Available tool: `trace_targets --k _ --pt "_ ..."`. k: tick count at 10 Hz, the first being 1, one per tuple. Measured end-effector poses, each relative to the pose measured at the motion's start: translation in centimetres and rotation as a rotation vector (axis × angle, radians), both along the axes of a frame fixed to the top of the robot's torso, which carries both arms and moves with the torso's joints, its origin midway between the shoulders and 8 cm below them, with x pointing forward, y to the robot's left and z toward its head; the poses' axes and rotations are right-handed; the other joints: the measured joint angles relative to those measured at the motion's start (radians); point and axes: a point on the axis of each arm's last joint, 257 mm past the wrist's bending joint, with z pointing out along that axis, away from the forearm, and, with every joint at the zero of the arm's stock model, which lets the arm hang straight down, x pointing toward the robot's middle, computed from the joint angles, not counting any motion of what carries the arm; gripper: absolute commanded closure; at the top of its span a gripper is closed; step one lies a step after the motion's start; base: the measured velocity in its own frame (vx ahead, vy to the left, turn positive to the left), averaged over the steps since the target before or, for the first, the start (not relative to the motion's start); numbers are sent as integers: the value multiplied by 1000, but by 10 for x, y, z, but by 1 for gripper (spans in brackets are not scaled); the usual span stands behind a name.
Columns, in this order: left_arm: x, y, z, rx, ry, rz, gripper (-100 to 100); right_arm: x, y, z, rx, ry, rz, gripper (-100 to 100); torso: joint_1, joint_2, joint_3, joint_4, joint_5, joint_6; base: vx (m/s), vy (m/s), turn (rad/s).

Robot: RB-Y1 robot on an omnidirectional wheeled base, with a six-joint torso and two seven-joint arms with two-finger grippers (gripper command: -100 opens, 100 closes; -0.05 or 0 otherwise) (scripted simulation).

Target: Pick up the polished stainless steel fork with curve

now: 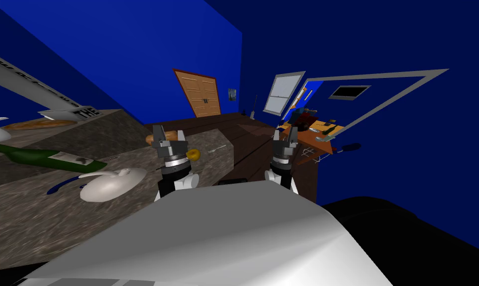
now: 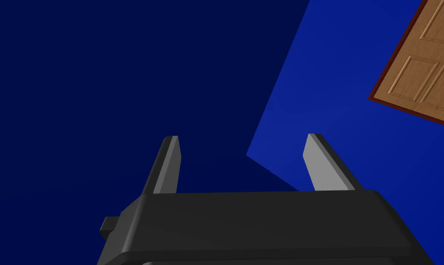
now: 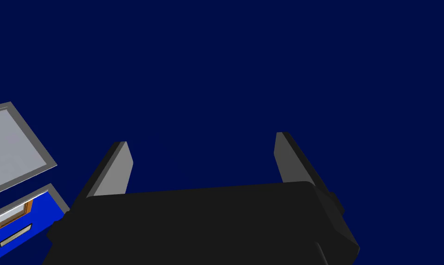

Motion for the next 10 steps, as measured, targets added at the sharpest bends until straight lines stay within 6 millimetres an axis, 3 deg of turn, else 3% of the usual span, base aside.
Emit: trace_targets --k 10 --pt "62 -13 -28 70 195 -97 -100 0 0 0 0 0 0 0 -4 -1 0 0 -1 0 2 -54 14"
